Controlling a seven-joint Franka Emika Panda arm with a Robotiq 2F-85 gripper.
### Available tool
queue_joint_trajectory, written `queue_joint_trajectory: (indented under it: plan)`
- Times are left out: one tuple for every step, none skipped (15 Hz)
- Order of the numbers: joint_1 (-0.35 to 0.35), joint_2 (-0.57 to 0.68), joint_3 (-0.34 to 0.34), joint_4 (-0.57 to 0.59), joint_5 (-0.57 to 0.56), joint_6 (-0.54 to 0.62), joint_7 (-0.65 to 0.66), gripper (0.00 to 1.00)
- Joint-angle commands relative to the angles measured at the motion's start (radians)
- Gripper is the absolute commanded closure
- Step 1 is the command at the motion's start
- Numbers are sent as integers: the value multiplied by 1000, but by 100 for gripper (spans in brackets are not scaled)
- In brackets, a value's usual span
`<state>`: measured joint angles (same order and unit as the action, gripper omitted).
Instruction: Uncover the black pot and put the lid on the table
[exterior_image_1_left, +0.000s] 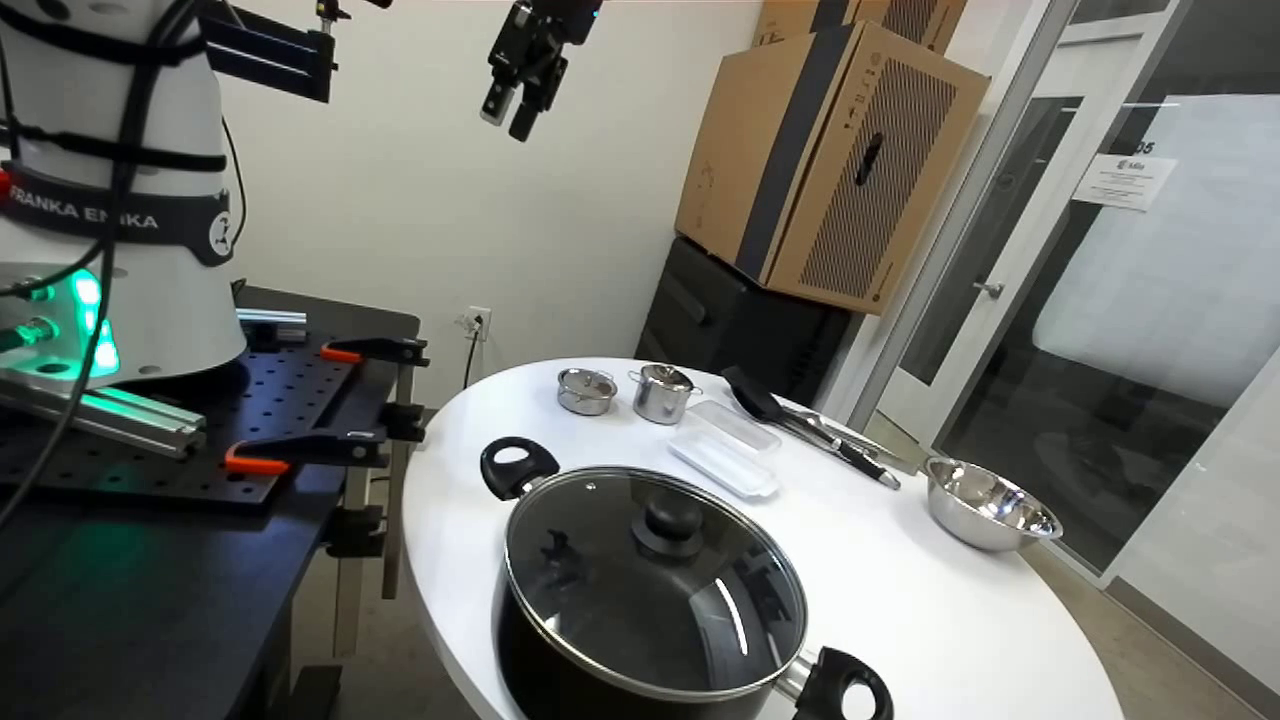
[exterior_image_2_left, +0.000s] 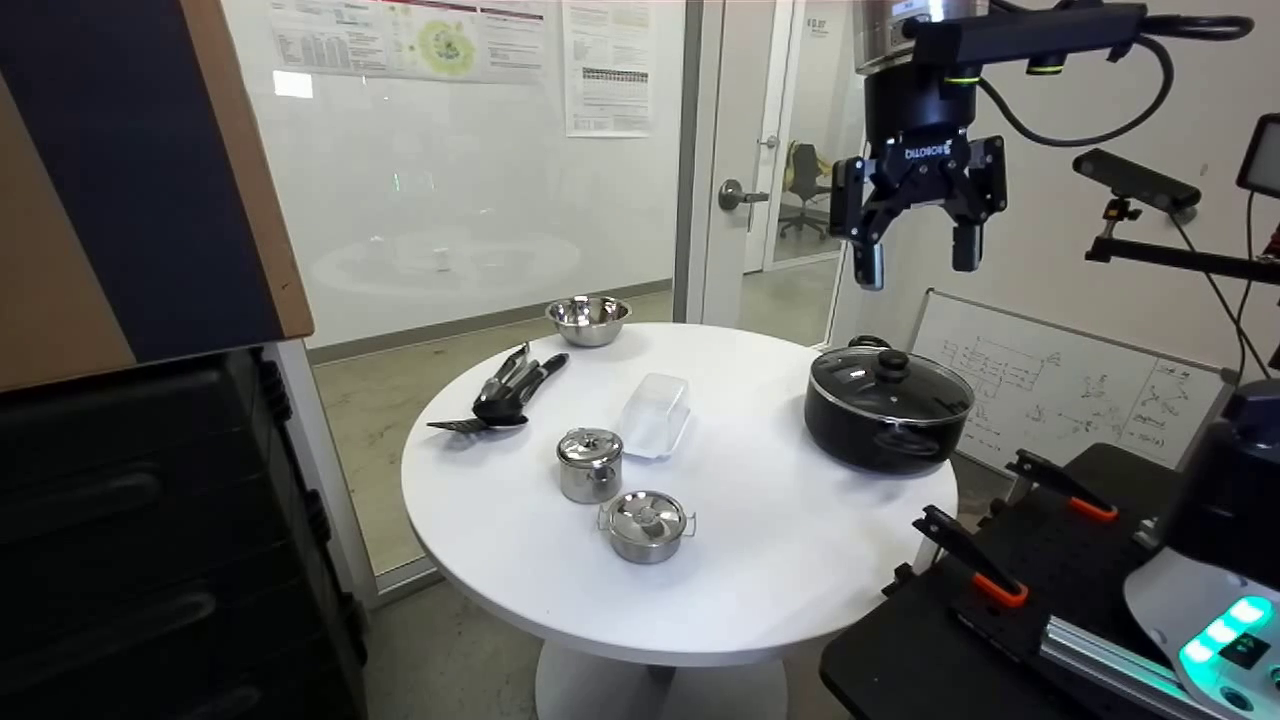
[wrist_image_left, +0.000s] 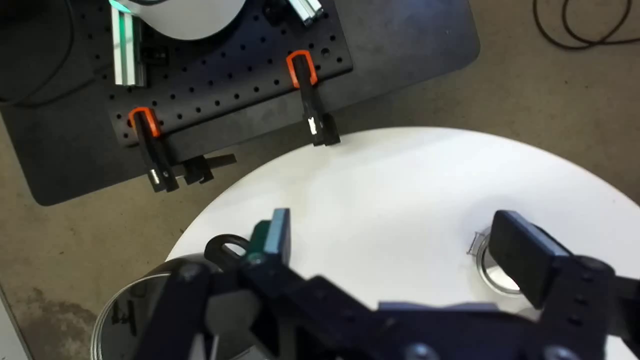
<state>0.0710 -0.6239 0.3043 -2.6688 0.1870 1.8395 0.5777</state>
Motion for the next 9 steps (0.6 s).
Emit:
queue_joint_trajectory:
  plan:
    - [-111, 30, -109, 22, -39, 77, 6, 0]
    - [-153, 41, -144, 26, -56, 107, 2, 0]
    - [-188, 52, -167, 31, -69, 138, 15, 0]
    - [-223, 82, -197, 48, -99, 140, 1, 0]
    - [-249, 108, -218, 66, -121, 139, -4, 0]
    - [-276, 155, -242, 99, -160, 126, -28, 0]
    - [-297, 185, -256, 120, -206, 143, -50, 0]
    - [-319, 220, -263, 142, -261, 175, -55, 0]
    - [-335, 254, -270, 166, -302, 198, -47, 0]
